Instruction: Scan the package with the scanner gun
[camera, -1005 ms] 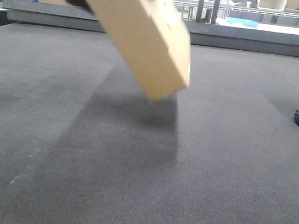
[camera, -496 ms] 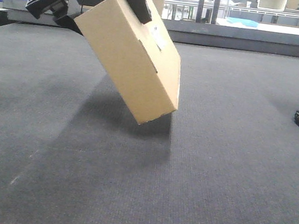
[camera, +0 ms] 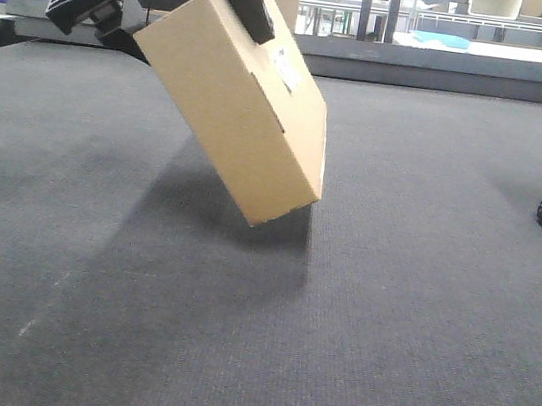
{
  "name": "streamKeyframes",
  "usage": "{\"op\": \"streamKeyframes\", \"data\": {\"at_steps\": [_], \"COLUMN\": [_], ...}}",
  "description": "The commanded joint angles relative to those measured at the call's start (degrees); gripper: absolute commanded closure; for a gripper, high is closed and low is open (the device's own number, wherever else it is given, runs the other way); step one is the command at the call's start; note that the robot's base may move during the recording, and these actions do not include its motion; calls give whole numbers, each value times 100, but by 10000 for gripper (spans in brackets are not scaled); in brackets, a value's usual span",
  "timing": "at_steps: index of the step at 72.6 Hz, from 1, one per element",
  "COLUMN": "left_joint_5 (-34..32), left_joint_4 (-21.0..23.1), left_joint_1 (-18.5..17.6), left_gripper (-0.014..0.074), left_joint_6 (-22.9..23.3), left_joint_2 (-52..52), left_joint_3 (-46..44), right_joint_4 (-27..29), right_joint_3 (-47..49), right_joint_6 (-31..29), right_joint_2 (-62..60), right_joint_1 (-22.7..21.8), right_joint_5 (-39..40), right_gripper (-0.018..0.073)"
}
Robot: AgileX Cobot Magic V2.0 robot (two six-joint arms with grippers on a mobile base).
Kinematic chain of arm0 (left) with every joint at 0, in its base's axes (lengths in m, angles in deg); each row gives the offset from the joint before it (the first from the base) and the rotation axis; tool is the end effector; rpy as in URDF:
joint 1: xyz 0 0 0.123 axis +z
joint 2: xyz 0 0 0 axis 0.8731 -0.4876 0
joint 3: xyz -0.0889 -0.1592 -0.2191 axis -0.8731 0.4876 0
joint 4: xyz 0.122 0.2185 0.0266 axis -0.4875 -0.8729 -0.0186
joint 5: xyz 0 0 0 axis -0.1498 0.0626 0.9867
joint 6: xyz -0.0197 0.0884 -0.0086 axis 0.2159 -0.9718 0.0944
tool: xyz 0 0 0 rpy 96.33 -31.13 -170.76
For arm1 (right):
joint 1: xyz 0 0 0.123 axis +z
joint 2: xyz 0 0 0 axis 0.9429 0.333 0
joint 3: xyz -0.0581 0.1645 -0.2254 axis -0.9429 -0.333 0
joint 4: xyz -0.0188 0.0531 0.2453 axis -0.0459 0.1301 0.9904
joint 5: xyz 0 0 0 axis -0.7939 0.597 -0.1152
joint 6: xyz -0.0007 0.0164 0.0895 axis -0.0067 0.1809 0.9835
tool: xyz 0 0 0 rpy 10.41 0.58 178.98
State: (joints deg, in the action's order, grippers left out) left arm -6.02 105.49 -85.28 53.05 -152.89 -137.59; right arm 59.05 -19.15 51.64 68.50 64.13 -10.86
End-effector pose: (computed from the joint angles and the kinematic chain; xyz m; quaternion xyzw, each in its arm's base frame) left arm 0.3275 -0.1737 0.2954 -0.0370 0.9260 -0.2771 0.2538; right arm 0.0597 -0.0063 0.2739 0.0387 0.6865 -0.0365 0.7252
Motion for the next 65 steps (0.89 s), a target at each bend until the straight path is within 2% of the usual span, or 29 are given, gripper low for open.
{"op": "streamKeyframes", "data": {"at_steps": [1,15,35,41,59,65], "left_joint_5": [-64,-50,3,28,28,28], "left_joint_4": [56,56,56,56,56,56], "left_joint_1": [13,13,13,13,13,13], "left_gripper": [708,708,708,708,708,708], "left_joint_6": [-39,-39,-39,-39,-39,-39], "left_joint_2": [32,32,32,32,32,32], "left_joint_3": [-20,-20,-20,-20,-20,-20], "right_joint_4": [-32,-32,-7,277,383,383], "right_joint_3": [355,805,830,830,830,830], "right_joint_6": [-9,-9,-9,-9,-9,114], "right_joint_2": [492,2062,3649,4153,5449,5852], "right_joint_1": [-20,-20,-20,-20,-20,-20], "right_joint_5": [-34,125,2003,2617,3446,3988], "right_gripper": [724,724,724,724,724,724]}}
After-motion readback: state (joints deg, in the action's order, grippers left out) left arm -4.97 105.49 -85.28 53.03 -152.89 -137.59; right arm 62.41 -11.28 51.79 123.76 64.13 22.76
